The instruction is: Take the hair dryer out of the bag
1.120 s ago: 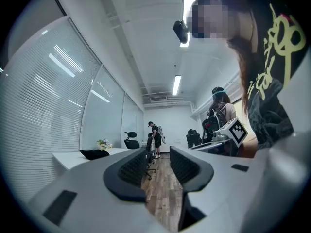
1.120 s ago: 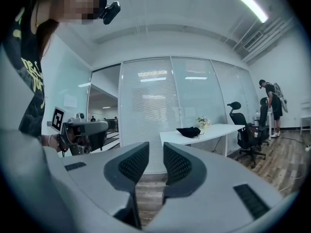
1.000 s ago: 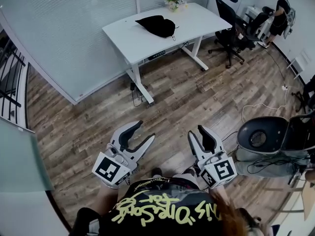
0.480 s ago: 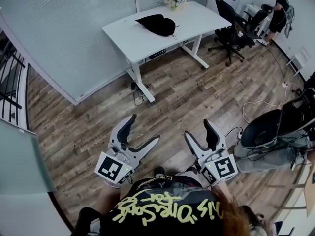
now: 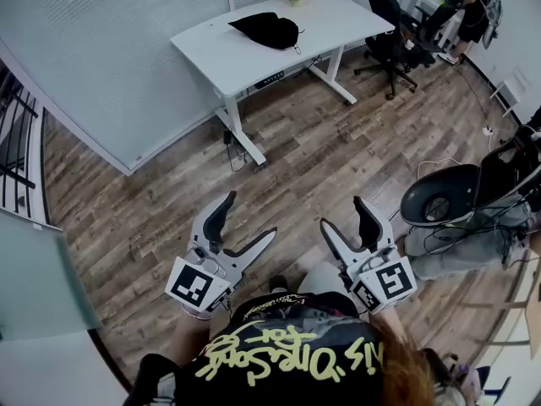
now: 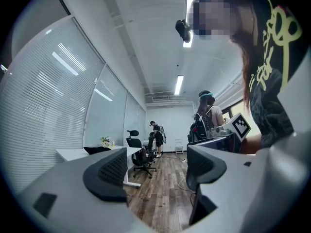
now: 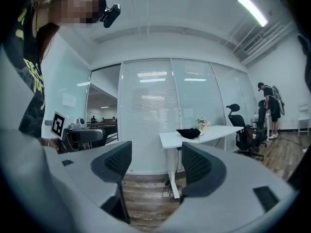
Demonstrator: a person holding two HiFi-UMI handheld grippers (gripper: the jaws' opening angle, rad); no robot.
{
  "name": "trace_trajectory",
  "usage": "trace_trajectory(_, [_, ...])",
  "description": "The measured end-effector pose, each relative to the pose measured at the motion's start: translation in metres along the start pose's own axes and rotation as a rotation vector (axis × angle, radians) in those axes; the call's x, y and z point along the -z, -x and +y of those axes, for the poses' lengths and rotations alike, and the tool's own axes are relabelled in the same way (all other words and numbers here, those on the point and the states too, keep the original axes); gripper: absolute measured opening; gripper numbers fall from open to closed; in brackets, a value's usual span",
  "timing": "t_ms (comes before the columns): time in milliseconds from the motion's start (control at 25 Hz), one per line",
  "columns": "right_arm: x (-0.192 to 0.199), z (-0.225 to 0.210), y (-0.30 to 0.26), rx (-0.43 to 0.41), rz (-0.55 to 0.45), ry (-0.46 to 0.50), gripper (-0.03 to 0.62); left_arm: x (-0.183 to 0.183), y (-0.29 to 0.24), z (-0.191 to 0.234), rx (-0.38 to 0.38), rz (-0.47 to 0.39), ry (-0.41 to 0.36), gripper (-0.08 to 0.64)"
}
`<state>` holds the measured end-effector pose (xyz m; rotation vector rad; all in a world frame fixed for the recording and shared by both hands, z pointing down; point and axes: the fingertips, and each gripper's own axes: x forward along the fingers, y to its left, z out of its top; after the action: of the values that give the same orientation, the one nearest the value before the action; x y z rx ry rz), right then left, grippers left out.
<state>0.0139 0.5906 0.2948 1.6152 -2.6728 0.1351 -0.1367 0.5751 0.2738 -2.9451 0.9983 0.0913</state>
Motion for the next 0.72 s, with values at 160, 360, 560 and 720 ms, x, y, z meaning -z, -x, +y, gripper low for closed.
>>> trace_trajectory(160, [0.006,0.002,0.005,0.0,0.006,-0.007,0.304,0.005,0.002,-0.005,0.009,0.005,0.014,0.379])
trace_trajectory(360, [0.002,0.007,-0.002,-0.055,-0.011,-0.036,0.304,0.013,-0.006,-0.006,0.015,0.023,0.022,0.379])
trace_trajectory(560, [0.003,0.004,-0.011,-0.063,0.022,0.021,0.304,0.006,-0.016,0.001,0.001,0.006,0.011,0.379])
trace_trajectory(720, [0.009,-0.015,-0.025,-0.064,0.009,-0.011,0.304,0.009,-0.025,0.011,-0.025,0.011,0.004,0.377])
